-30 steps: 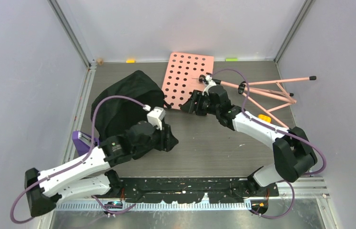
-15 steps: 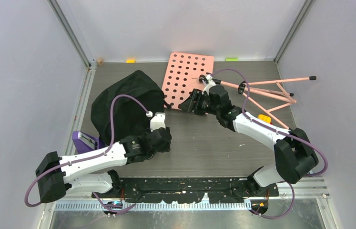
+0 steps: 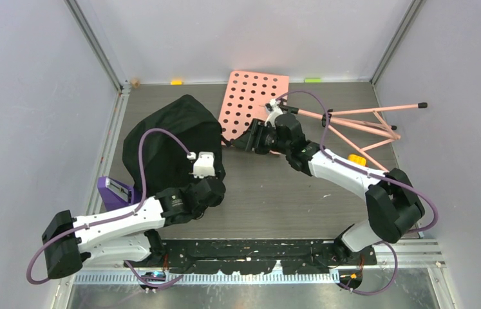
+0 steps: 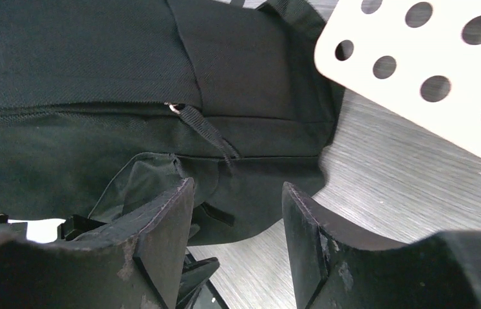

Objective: Pack the student bag
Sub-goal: Zip the student bag at the center of the board.

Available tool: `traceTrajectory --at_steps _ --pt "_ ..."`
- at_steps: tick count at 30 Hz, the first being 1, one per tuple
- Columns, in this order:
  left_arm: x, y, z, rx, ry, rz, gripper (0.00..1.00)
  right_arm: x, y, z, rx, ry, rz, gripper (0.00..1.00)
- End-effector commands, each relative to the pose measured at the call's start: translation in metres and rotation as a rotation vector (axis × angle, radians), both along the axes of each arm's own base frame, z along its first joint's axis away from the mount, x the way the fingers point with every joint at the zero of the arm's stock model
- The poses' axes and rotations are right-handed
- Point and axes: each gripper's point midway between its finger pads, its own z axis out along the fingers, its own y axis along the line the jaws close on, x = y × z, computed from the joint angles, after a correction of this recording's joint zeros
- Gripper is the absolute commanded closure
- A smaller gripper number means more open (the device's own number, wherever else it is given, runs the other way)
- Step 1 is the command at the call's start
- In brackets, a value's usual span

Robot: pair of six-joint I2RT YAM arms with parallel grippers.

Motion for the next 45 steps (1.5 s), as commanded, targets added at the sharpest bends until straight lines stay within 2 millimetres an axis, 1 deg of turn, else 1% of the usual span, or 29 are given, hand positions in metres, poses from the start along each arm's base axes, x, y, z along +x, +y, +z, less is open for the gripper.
traceTrajectory --at_steps 1,7,10,11,15,19,24,26,27,29,31,32,33,34,35,36,37,38,39,40,45 --pt "0.023 -0.009 0.027 -0.095 -0.144 0.079 0.47 -0.001 0.025 0.023 0.051 -0.059 0.042 0.42" --pt "0.036 -0.004 0.035 -0.083 -0.209 0.169 0.44 -0.011 0.045 0.023 0.074 -0.056 0.082 0.42" --pt "0.04 -0.003 0.031 -0.047 -0.213 0.191 0.44 -0.016 0.055 0.024 0.082 -0.055 0.102 0.43" --pt "0.041 -0.004 0.029 -0.036 -0.211 0.194 0.44 -0.019 0.058 0.022 0.081 -0.05 0.109 0.43" --pt "0.044 -0.003 0.021 0.009 -0.209 0.225 0.52 -0.024 0.069 0.019 0.095 -0.041 0.125 0.43" --pt "0.048 -0.002 0.017 0.024 -0.226 0.254 0.56 -0.027 0.078 0.015 0.095 -0.037 0.142 0.43" --pt "0.052 0.001 0.018 0.029 -0.262 0.28 0.63 -0.025 0.086 0.008 0.079 -0.04 0.152 0.43" --pt "0.054 0.0 0.019 0.03 -0.278 0.281 0.67 -0.021 0.087 0.006 0.068 -0.048 0.145 0.43" --pt "0.055 0.0 0.02 0.031 -0.286 0.278 0.71 -0.02 0.088 0.006 0.061 -0.058 0.144 0.44" --pt "0.058 -0.003 0.024 0.011 -0.311 0.27 0.81 -0.015 0.087 0.002 0.04 -0.078 0.13 0.46" --pt "0.058 -0.003 0.024 0.01 -0.32 0.262 0.95 -0.01 0.087 -0.002 0.016 -0.098 0.123 0.53" --pt "0.057 -0.002 0.024 0.011 -0.32 0.259 1.0 -0.009 0.087 -0.003 0.01 -0.107 0.121 0.59" --pt "0.056 -0.001 0.024 0.01 -0.317 0.255 1.0 -0.006 0.087 -0.004 -0.001 -0.12 0.116 0.62" --pt "0.055 0.0 0.024 0.01 -0.313 0.25 1.0 -0.005 0.087 -0.005 -0.006 -0.125 0.113 0.7" --pt "0.053 0.0 0.023 0.006 -0.303 0.239 1.0 -0.003 0.087 -0.005 -0.015 -0.138 0.111 0.73" --pt "0.052 0.0 0.023 0.002 -0.294 0.231 1.0 -0.002 0.087 -0.005 -0.018 -0.143 0.11 0.82" --pt "0.049 0.001 0.021 -0.001 -0.282 0.223 1.0 0.0 0.087 -0.006 -0.021 -0.152 0.107 0.85" --pt "0.047 0.001 0.021 -0.006 -0.27 0.214 1.0 0.0 0.087 -0.005 -0.022 -0.157 0.105 0.92" --pt "0.045 0.002 0.021 -0.013 -0.26 0.206 1.0 0.002 0.086 -0.005 -0.025 -0.165 0.1 0.96" --pt "0.042 0.003 0.019 -0.01 -0.246 0.198 1.0 0.003 0.086 -0.005 -0.027 -0.168 0.097 0.98" --pt "0.027 0.008 0.022 -0.01 -0.176 0.13 1.0 0.014 0.077 -0.006 -0.054 -0.191 0.023 0.99"
